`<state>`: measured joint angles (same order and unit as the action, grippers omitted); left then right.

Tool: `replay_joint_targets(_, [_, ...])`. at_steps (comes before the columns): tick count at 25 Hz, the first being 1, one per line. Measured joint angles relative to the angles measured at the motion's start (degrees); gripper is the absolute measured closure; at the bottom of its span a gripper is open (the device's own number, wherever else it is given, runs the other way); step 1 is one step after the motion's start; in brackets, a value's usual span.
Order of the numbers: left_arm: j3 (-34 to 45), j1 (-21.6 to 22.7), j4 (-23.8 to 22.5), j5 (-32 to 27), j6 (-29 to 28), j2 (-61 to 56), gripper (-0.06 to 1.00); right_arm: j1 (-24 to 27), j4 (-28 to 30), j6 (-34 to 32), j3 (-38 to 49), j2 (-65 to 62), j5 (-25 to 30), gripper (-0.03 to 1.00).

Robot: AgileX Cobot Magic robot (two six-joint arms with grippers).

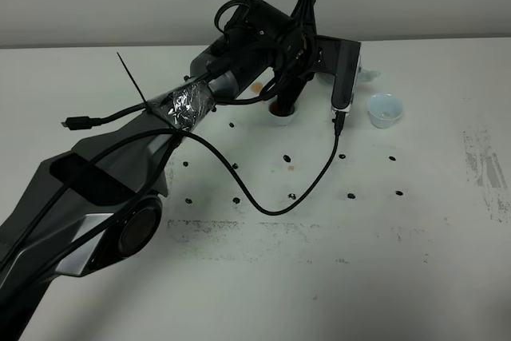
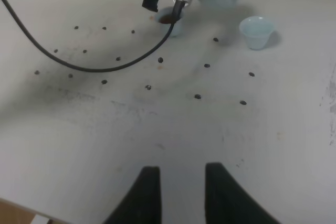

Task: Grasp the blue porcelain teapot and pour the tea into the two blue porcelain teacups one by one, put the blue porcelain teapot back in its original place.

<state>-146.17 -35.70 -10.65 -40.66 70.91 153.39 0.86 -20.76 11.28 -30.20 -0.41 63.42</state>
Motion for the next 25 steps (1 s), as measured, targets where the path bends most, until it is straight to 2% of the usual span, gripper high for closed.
replay_joint_targets(6, [0.00, 0.00, 0.00, 4.07, 1.96, 0.60, 0.85, 0.00, 0.00, 0.00, 0.00, 0.00, 0.00, 0.73])
replay_joint_targets(25, [0.00, 0.09, 0.00, 8.04, 12.89, 0.96, 0.85, 0.00, 0.00, 0.00, 0.00, 0.00, 0.00, 0.73])
